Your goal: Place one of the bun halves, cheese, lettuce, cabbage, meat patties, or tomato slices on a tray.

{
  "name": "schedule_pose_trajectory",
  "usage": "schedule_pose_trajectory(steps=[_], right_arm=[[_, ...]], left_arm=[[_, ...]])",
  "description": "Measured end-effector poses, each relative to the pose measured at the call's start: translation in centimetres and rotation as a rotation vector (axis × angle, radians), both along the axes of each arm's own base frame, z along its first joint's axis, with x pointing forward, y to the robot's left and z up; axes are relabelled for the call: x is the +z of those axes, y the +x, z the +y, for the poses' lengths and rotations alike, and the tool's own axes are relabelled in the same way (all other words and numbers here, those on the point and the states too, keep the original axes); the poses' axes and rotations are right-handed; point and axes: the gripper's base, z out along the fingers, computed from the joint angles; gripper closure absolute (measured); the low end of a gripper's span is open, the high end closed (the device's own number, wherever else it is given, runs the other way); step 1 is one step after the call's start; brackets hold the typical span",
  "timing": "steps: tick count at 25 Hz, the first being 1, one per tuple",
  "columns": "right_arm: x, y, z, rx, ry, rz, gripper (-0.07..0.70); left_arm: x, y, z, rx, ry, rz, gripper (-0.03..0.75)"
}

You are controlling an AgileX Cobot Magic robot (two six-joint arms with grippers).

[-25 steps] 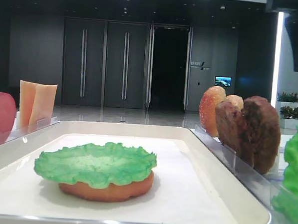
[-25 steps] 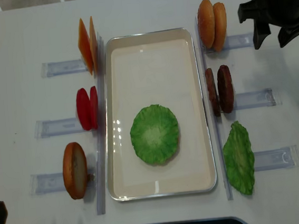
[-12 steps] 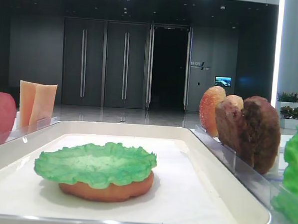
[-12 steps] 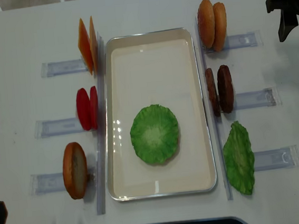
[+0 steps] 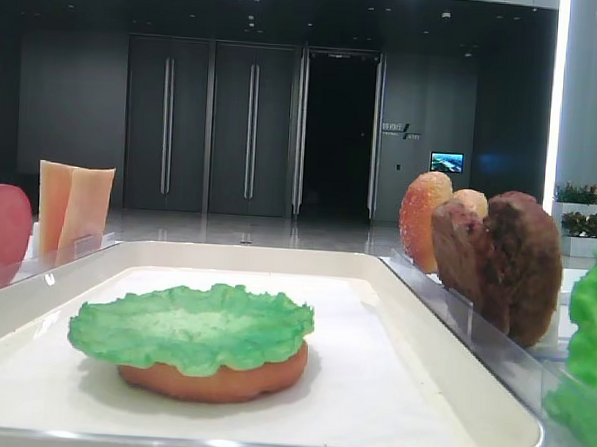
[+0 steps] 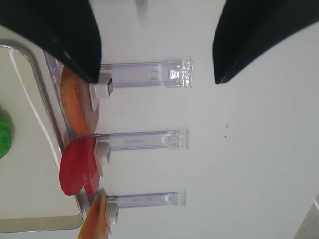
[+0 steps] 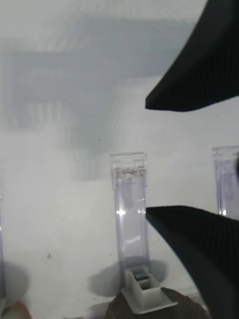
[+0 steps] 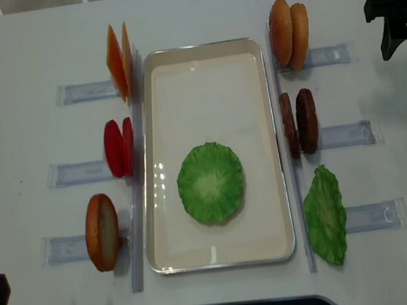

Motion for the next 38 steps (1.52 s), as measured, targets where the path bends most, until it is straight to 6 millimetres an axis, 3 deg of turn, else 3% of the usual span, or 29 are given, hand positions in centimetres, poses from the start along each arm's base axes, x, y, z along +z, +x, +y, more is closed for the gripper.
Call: schedule_pose_trajectory(steps=[8, 17, 24, 31, 38], right_arm=[[1.0, -5.8, -0.3, 0.008, -0.004, -0.01, 0.202], [3.1, -15.3, -0.6, 0.01, 0.001, -0.166, 0.203], [3.2, -22.5, -0.9, 0.01, 0.006, -0.348, 0.203], [1.9, -27.5, -1.1, 0.009, 0.012, -0.498, 0.204], [0.9, -30.7, -1.3, 0.011, 0.016, -0.644, 0.204]], left_arm=[[0.0, 0.0, 0.0, 0.0, 0.0, 0.0, 0.181], [0.0, 0.0, 0.0, 0.0, 0.0, 0.0, 0.181], [0.0, 0.0, 0.0, 0.0, 0.0, 0.0, 0.181], [0.0, 0.0, 0.0, 0.0, 0.0, 0.0, 0.181], [0.0, 0.0, 0.0, -0.001, -0.001, 0.0, 0.181]])
